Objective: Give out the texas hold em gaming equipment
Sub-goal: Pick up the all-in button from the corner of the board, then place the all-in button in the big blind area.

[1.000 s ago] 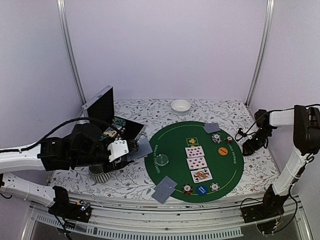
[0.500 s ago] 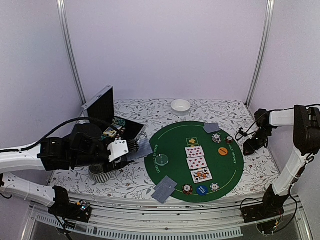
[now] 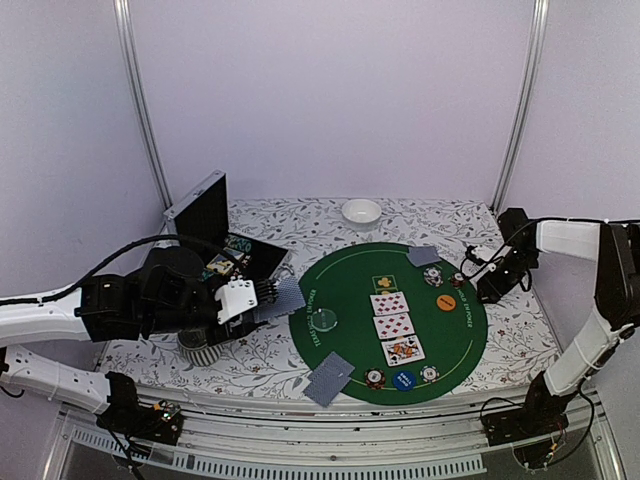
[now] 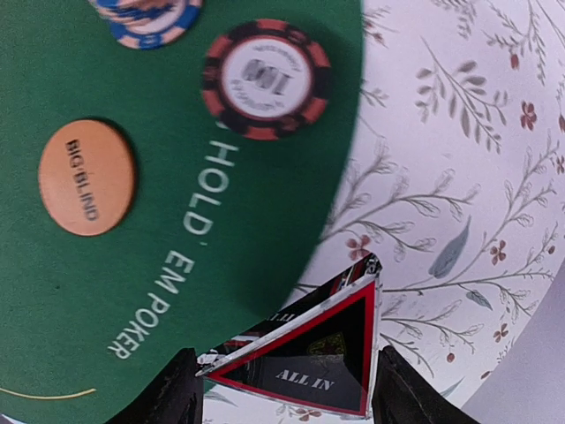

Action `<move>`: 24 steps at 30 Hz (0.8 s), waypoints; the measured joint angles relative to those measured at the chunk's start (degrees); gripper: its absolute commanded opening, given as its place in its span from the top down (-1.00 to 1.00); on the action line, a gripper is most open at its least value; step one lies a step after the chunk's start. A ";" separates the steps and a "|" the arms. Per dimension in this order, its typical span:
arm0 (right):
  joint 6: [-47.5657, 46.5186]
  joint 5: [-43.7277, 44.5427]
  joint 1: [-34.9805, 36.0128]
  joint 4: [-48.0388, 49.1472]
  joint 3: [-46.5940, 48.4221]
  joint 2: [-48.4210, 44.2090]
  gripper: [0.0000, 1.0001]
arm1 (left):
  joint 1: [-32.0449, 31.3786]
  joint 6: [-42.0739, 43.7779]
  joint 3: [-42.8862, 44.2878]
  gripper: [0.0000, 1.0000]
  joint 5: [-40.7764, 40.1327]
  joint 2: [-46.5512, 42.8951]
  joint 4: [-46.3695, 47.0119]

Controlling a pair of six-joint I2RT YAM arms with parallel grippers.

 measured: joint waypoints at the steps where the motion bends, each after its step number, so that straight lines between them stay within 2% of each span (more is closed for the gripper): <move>1: -0.02 -0.04 1.20 -0.07 -0.39 -0.59 -0.04 | 0.00 0.00 0.00 -0.07 0.00 0.00 0.00; 8: -0.07 -0.90 6.14 -2.38 -2.86 -0.83 -0.04 | 0.07 0.00 0.00 -0.06 0.00 0.00 0.00; 12: -0.11 -0.83 7.87 -2.49 -2.86 1.51 -0.11 | 0.20 0.00 0.00 -0.07 0.00 0.00 0.00; 17: -0.37 -0.24 9.86 -2.64 -2.19 4.07 -0.44 | 0.22 0.00 0.00 -0.07 -0.02 0.00 0.00; 18: -0.15 0.02 10.05 -2.75 -1.99 4.24 -0.61 | 0.22 0.00 0.00 -0.07 -0.02 0.00 0.00; 19: -0.24 0.20 10.10 -2.73 -1.90 4.39 -0.92 | 0.22 0.00 0.00 -0.06 0.00 0.00 0.00; 20: -0.13 0.35 10.23 -2.75 -1.81 4.50 -0.99 | 0.22 0.00 0.00 -0.07 0.00 0.00 0.00; 24: -0.04 1.27 10.60 -2.71 -1.11 4.35 -0.98 | 0.24 0.00 0.00 -0.07 -0.02 0.00 0.00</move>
